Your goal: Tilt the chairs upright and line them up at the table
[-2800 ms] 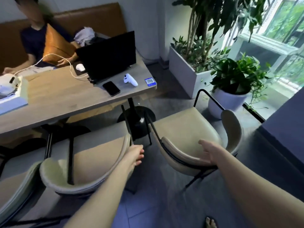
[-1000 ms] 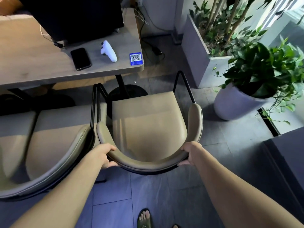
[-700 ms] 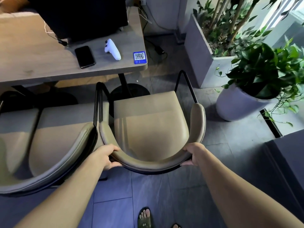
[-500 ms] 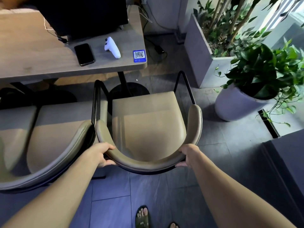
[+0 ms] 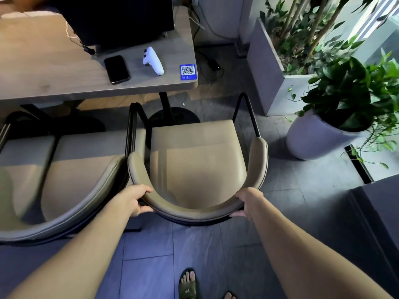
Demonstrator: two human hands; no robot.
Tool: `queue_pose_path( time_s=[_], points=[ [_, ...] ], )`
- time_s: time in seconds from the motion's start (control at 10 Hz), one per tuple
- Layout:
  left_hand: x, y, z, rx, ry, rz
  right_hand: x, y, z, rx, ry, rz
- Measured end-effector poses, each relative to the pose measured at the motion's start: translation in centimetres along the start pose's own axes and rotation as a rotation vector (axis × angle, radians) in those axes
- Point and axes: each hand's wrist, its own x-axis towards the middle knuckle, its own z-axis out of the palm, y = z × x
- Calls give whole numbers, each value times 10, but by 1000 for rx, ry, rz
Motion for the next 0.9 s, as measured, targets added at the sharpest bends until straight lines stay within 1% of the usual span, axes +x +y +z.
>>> queue_pose_path(
  time_s=[0.2, 0.3, 0.5, 0.6, 0.7, 0.8, 0.9],
  points=[
    [3, 1, -4, 18, -21, -15, -10, 1, 1, 76, 40, 0],
    [6, 1, -3, 21, -1, 3, -9, 4, 4, 4, 25, -34],
    [3, -4, -3, -22, -24, 53, -14, 5, 1, -99, 49, -76],
    [0, -7, -2, -51, -32, 71, -14, 5, 1, -86, 19, -74],
    [-9, -12, 0, -73, -39, 74, -18, 4, -4, -9, -17, -43],
    [-29, -20, -5, -3, -80, 90, -37, 14, -10, -149, -90, -114],
    [-58, -17, -23, 20, -107, 124, -67, 31, -15, -340, -137, -200]
  ],
)
